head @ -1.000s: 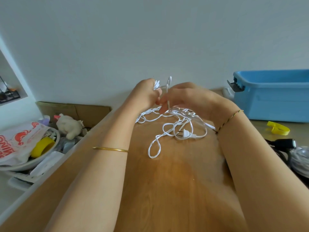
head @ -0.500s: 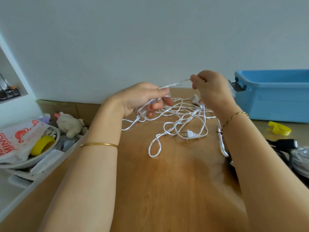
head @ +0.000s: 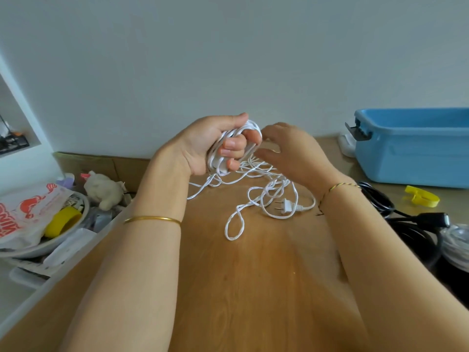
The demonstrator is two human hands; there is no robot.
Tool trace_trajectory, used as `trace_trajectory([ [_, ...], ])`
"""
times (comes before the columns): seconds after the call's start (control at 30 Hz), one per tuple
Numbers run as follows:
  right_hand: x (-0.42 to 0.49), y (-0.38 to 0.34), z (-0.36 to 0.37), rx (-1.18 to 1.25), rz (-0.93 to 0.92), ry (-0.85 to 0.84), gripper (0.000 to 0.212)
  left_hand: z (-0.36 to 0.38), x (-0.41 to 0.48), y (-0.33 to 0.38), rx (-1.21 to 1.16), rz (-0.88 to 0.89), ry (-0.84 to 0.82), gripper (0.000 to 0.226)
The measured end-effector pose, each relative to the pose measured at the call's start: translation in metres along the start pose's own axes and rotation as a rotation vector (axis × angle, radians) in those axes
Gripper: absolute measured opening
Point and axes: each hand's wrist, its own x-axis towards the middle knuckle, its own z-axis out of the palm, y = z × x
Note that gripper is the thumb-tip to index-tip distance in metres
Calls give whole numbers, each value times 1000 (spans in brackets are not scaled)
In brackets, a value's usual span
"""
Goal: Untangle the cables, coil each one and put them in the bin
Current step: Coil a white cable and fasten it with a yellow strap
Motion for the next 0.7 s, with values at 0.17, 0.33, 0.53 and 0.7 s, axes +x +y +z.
trace_trajectory([
  [0.17, 0, -13, -1, 349, 116, 0, 29, -4, 0, 1, -593, 95, -109, 33],
  [0.33, -3, -16, -5, 336, 168, -207, 21, -11, 5, 4, -1091, 306, 5, 24],
  [0.53, -7, -27, -10, 435, 267, -470, 18, -9, 19, 2, -1047, 519, 200, 28],
  [0.7, -8, -33, -19, 491, 238, -586, 22, 5, 28, -4, -367, 595, 536, 20],
])
